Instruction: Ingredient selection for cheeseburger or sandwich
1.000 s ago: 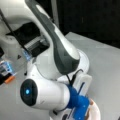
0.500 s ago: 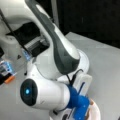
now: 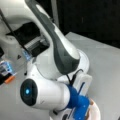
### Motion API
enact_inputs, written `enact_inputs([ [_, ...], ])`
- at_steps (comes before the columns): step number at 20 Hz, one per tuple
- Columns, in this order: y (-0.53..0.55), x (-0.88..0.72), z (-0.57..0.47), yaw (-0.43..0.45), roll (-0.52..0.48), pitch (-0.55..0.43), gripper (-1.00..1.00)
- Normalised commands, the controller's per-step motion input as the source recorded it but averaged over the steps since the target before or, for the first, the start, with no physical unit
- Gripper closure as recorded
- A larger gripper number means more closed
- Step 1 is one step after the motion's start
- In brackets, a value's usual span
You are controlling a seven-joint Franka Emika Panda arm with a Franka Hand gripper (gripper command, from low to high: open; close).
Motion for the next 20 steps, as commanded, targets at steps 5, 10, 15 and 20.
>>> enact_inputs([
  [5, -0.15, 0.22, 0.01, 0.135, 0.166, -0.015, 1.00],
  [10, -0.15, 0.22, 0.01, 0.109, 0.169, -0.029, 1.00],
  [15, -0.14, 0.22, -0.03, -0.022, 0.190, -0.154, 1.00],
  [20, -0.16, 0.19, -0.08, 0.011, 0.188, -0.131, 1.00],
])
